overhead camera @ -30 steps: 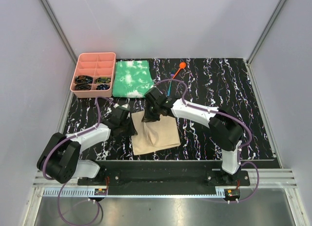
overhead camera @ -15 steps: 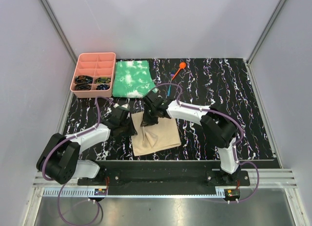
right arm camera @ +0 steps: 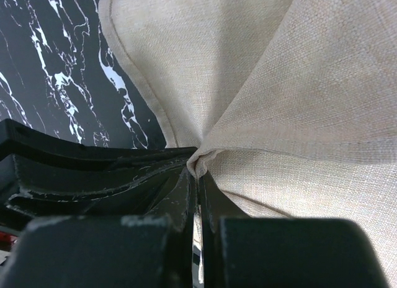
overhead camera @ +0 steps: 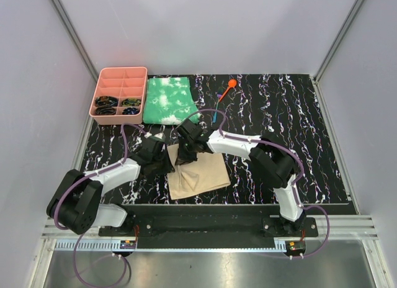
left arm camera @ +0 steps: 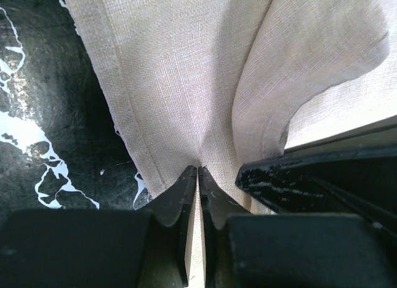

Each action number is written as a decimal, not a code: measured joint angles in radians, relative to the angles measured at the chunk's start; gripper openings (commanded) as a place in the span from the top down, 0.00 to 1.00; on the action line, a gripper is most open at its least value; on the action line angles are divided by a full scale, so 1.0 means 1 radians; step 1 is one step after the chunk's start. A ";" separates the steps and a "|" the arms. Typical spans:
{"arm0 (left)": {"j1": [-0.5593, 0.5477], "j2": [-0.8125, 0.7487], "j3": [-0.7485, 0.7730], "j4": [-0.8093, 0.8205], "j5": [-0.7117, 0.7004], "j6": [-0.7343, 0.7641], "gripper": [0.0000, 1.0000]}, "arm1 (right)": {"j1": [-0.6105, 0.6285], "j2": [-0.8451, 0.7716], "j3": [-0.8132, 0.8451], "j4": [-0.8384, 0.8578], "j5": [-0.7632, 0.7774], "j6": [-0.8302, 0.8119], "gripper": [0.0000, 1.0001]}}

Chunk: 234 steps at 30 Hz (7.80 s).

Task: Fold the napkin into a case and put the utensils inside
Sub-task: Fold the rectangle-folded napkin at the center of the board, then smooth out the square-folded napkin at the center of the board.

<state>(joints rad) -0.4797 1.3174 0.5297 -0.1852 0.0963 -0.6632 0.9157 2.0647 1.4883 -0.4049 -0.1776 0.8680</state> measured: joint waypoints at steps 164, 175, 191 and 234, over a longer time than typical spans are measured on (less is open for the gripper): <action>-0.470 0.021 0.200 -0.354 -0.008 0.023 0.62 | -0.399 -0.248 -0.417 -0.071 -0.137 -0.451 0.93; -0.362 -0.033 0.360 -0.366 -0.092 0.014 0.68 | -0.358 -0.299 -0.393 -0.125 -0.101 -0.458 0.91; -0.339 0.254 0.264 -0.075 -0.006 0.010 0.73 | -0.350 -0.267 -0.430 -0.095 -0.079 -0.446 0.92; 0.154 -0.401 -0.101 -0.272 0.306 -0.097 0.42 | -0.319 -0.749 -0.897 0.019 -0.185 0.033 0.43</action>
<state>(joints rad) -0.3252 0.9161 0.4286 -0.4576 0.4023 -0.7601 0.5968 1.3155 0.5915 -0.3855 -0.3626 0.9012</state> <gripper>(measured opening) 0.638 0.568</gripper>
